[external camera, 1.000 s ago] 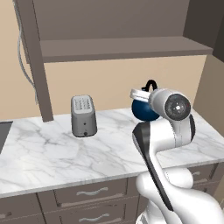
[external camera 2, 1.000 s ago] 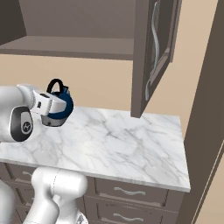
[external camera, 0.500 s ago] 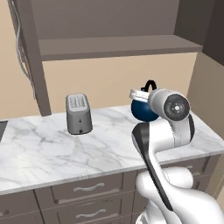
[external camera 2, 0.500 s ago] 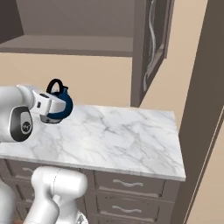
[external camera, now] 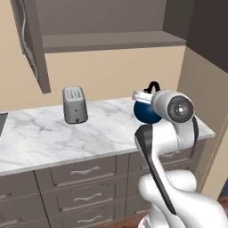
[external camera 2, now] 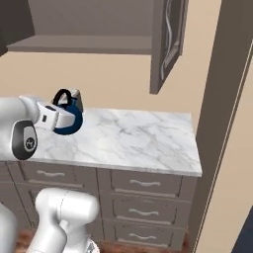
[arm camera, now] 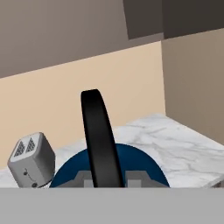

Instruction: Open the cabinet, pick the kettle from the cabinet, and place it in the sink.

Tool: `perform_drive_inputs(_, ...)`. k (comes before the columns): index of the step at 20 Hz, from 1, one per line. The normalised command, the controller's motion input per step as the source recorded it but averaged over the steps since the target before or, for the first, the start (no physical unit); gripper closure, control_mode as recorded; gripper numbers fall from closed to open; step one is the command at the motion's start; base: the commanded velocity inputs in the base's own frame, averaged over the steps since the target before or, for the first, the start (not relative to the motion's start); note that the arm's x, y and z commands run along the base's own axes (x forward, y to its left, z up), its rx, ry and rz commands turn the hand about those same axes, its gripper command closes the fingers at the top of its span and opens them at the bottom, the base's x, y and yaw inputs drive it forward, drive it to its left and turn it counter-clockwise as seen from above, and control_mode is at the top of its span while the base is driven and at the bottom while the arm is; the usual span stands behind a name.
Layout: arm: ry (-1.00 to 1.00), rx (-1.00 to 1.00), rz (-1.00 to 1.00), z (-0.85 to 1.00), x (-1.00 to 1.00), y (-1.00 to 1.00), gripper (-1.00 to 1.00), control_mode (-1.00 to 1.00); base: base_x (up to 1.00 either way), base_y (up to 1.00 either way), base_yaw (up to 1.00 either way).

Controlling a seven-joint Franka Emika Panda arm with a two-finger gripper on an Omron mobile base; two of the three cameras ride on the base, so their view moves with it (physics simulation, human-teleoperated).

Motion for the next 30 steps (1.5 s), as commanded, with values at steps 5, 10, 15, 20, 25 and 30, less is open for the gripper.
perform_drive_inputs(5, 0.00, 0.00, 0.00, 0.00, 0.00, 0.00, 1.00, 1.00, -0.51, 0.09, 0.36)
perform_drive_inputs(10, 0.00, 0.00, 0.00, 0.00, 0.00, 0.00, 1.00, 1.00, -0.40, 0.06, 0.64)
perform_drive_inputs(15, 0.00, 0.00, 0.00, 0.00, 0.00, 0.00, 1.00, 1.00, -0.22, 0.02, 0.87)
perform_drive_inputs(20, 0.00, 0.00, 0.00, 0.00, 0.00, 0.00, 1.00, 1.00, -0.11, 0.00, 0.99)
perform_drive_inputs(25, 0.00, 0.00, 0.00, 0.00, 0.00, 0.00, 1.00, 1.00, -0.10, 0.00, 1.00)
perform_drive_inputs(30, 0.00, 0.00, 0.00, 0.00, 0.00, 0.00, 1.00, 1.00, -0.07, 0.00, 0.99)
